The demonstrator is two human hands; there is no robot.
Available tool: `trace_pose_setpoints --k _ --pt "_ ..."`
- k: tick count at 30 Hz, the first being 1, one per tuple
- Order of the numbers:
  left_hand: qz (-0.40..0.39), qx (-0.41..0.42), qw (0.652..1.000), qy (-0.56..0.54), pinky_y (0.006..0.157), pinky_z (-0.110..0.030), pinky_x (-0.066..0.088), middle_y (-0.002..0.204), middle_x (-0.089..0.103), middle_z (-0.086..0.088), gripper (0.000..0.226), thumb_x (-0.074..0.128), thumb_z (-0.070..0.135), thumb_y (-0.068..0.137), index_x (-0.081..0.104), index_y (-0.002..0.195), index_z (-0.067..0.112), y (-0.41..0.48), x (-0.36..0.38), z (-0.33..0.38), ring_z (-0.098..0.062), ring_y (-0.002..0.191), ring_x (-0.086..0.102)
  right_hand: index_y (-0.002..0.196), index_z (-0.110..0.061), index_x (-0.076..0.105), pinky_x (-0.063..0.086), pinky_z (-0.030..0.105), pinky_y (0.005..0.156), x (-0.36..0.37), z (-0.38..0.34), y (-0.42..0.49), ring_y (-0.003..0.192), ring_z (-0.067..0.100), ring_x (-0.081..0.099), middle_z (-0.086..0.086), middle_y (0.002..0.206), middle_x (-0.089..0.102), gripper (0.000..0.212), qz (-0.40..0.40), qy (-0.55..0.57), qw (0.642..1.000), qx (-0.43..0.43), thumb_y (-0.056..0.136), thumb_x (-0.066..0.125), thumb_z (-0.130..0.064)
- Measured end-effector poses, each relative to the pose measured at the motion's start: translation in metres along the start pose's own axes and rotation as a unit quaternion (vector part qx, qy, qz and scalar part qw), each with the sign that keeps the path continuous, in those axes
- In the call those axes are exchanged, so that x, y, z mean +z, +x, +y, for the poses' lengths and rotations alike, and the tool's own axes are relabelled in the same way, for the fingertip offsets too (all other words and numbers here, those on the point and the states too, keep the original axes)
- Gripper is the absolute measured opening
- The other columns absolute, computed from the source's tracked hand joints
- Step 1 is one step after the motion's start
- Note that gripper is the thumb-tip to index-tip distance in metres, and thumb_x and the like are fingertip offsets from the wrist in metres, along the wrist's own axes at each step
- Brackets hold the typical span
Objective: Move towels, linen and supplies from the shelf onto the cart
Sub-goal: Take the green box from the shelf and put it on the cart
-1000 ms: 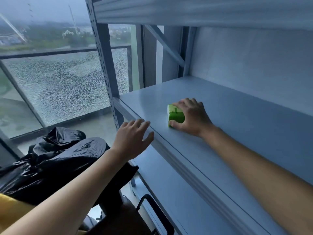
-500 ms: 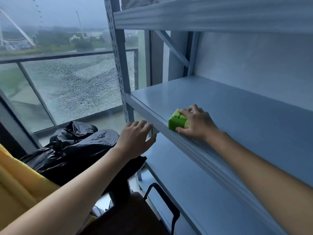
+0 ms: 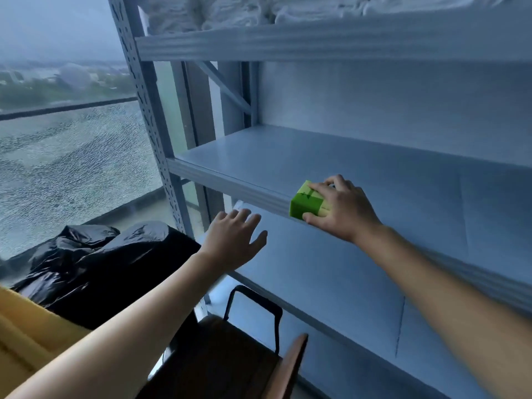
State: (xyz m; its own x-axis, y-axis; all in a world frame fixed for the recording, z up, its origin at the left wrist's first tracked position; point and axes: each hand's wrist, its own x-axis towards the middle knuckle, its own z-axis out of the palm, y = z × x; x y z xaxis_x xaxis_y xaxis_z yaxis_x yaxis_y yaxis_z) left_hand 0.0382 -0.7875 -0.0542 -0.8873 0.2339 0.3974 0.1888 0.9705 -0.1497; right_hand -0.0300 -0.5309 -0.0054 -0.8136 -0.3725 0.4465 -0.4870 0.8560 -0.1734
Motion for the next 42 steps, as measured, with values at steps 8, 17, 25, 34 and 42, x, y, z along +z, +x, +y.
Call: trace_pose_setpoints --k 8,17,25,34,42 --pt "0.033 0.138 0.988 -0.067 0.077 -0.04 0.051 0.104 0.069 -0.007 0.054 0.033 0.054 0.093 0.065 0.109 0.014 0.021 -0.019 0.142 -0.032 0.088 0.066 0.137 -0.032 0.052 0.037 0.041 0.1 -0.104 0.074 -0.136 0.115 0.029 0.051 0.003 0.126 0.048 0.075 0.034 -0.064 0.986 0.148 0.071 0.072 -0.06" --pt "0.1 0.264 0.948 -0.147 0.074 -0.039 0.049 0.107 0.068 -0.005 0.053 0.035 0.054 0.092 0.065 0.112 0.016 0.009 -0.083 0.359 -0.03 0.087 0.065 0.132 -0.03 0.057 0.041 0.041 0.096 -0.225 0.143 -0.335 0.11 0.031 0.055 0.004 0.123 0.051 0.072 0.08 -0.133 0.948 0.277 0.068 0.076 -0.058" --pt "0.118 0.311 0.922 -0.199 0.077 -0.04 0.05 0.108 0.068 -0.005 0.054 0.034 0.054 0.091 0.065 0.112 0.016 -0.061 -0.153 0.52 -0.03 0.092 0.066 0.132 -0.033 0.057 0.041 0.04 0.094 -0.317 0.172 -0.493 0.109 0.029 0.056 0.002 0.122 0.051 0.073 0.099 -0.171 0.922 0.334 0.066 0.071 -0.062" --pt "0.151 0.35 0.903 -0.197 0.077 -0.041 0.05 0.107 0.068 -0.005 0.055 0.032 0.055 0.09 0.065 0.113 0.017 -0.065 -0.218 0.597 -0.032 0.091 0.065 0.134 -0.035 0.054 0.039 0.04 0.097 -0.394 0.183 -0.562 0.112 0.026 0.052 -0.001 0.123 0.048 0.071 0.125 -0.196 0.906 0.353 0.07 0.071 -0.061" --pt "0.186 0.349 0.898 -0.194 0.08 -0.039 0.049 0.111 0.068 -0.005 0.059 0.03 0.057 0.09 0.066 0.115 0.018 -0.019 -0.256 0.62 -0.032 0.095 0.066 0.137 -0.035 0.051 0.039 0.041 0.1 -0.433 0.204 -0.548 0.118 0.024 0.051 -0.002 0.126 0.048 0.073 0.133 -0.208 0.908 0.339 0.072 0.07 -0.063"
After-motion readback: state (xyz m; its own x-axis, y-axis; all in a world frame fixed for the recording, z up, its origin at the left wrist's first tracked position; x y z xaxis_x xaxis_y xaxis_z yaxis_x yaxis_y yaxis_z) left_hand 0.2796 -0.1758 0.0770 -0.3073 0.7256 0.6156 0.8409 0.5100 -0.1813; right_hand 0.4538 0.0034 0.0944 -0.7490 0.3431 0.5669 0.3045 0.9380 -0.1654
